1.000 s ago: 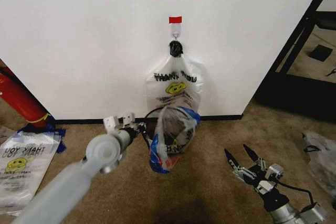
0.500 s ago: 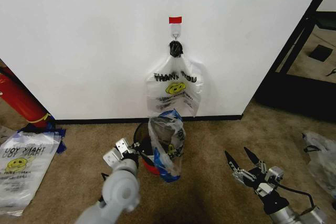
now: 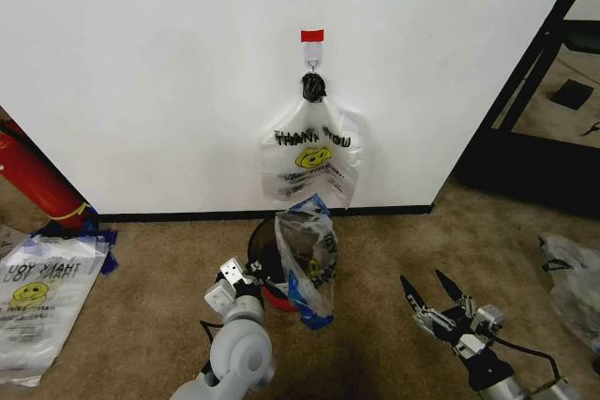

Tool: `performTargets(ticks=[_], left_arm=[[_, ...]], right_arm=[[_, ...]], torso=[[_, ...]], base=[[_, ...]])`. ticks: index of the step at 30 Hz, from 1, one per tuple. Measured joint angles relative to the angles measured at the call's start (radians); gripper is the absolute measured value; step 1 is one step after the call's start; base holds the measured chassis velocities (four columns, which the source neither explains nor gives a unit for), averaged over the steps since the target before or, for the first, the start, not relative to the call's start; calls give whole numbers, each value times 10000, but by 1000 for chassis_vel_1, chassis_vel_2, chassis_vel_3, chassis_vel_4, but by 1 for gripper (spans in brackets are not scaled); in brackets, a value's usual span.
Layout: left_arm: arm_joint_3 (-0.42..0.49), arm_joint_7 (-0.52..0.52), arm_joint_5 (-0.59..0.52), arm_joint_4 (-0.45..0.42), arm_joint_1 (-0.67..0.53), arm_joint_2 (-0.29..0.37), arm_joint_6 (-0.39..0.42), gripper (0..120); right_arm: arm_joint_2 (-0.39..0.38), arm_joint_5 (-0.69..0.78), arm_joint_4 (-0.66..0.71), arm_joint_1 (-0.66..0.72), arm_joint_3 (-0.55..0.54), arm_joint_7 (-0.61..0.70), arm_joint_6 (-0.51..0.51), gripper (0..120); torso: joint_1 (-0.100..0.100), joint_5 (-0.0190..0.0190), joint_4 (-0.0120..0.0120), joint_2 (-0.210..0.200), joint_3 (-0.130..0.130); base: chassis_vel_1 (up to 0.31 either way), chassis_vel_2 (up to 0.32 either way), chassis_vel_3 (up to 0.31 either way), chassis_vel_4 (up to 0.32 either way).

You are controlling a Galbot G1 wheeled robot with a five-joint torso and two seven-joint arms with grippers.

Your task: Pick up the garbage bag from the wall and place it over the trash bin.

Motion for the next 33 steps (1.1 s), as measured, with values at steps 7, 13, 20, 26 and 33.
performTargets(ticks=[7,13,20,26,33], left_arm=[[-161,-98,-1,-206,139,73,526,27],[-395,-82,145,-615,210,267,723,47],[-880,548,1466,-1645,554,1213,502,73],[-715,1675,3123,-2309,1043,2222,-224,94],[106,2789,3805,-2062,639,2674,-280,100]], right_arm=[[8,459,148,-50,-60,467,-118,100],[-30,293,440,3,-60,895,-233,100],[-240,-1302,1572,214,-160,2892,-1541,100],[-402,-1696,3483,542,-713,6063,-4391,100],[-1045,-2114,3815,760,-872,7096,-5105,100]], torso=[[0,0,0,0,0],[0,-2,0,0,0],[2,-1,1,0,1],[1,-3,8,0,0],[1,0,-5,0,1]], base=[[0,0,0,0],[0,0,0,0],[0,0,0,0],[0,0,0,0],[0,0,0,0]])
